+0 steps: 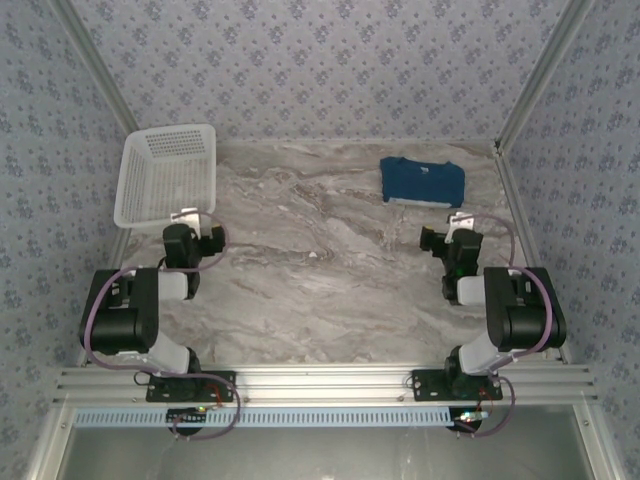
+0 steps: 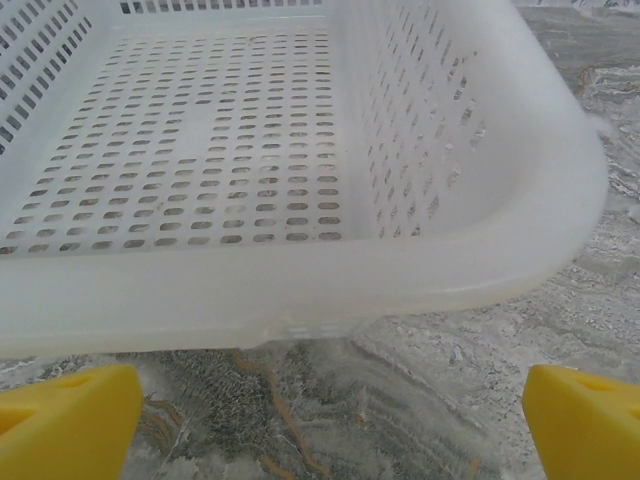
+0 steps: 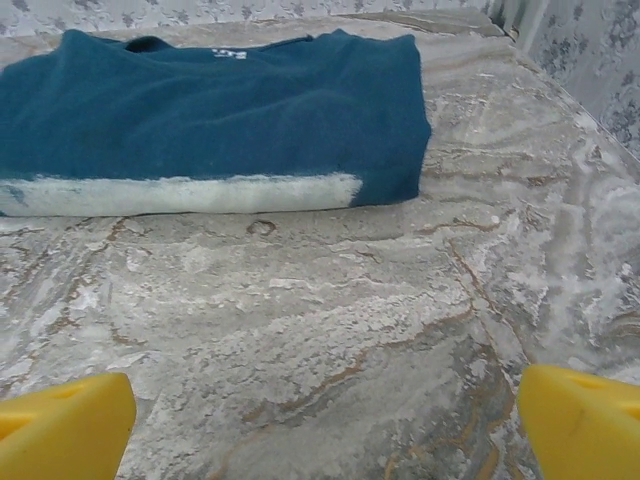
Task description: Fold the inside-out t-shirt
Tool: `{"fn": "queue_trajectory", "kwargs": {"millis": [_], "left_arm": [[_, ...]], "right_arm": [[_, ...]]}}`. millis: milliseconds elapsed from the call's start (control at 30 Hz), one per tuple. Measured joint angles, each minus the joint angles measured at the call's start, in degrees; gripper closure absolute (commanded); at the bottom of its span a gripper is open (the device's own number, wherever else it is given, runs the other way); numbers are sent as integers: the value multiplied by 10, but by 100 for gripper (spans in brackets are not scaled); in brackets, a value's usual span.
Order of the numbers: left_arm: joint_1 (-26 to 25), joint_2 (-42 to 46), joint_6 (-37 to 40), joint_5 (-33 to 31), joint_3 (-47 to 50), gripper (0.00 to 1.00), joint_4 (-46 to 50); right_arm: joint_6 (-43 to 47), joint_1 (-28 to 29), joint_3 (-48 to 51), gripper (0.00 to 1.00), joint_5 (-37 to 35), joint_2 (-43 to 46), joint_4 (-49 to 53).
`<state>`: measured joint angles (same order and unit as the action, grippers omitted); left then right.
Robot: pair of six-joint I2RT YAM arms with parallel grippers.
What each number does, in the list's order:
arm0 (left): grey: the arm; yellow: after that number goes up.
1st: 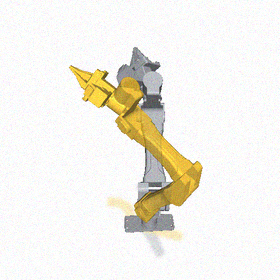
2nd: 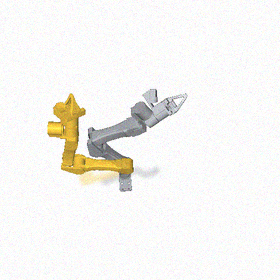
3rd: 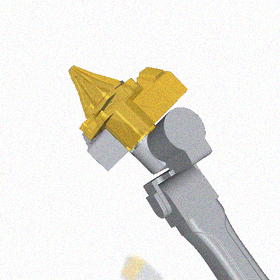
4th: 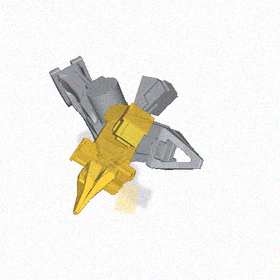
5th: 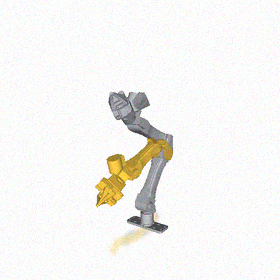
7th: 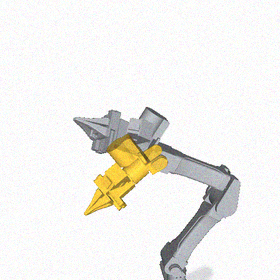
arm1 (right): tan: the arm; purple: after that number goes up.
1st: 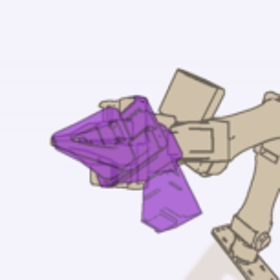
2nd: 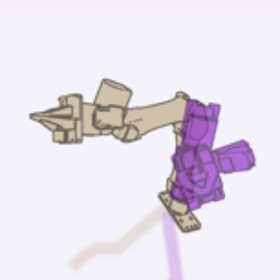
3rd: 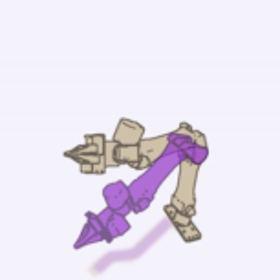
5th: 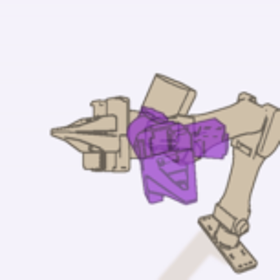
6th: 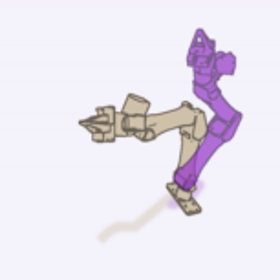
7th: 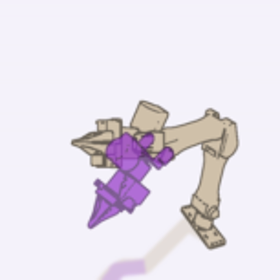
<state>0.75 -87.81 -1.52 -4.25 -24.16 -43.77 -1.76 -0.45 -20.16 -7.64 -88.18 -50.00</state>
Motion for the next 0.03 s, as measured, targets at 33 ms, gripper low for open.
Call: {"fn": "queue_trajectory", "kwargs": {"millis": [33], "left_arm": [[0, 0, 0, 0, 0, 2, 0]], "right_arm": [[3, 2, 0, 0, 0, 0, 0]]}}
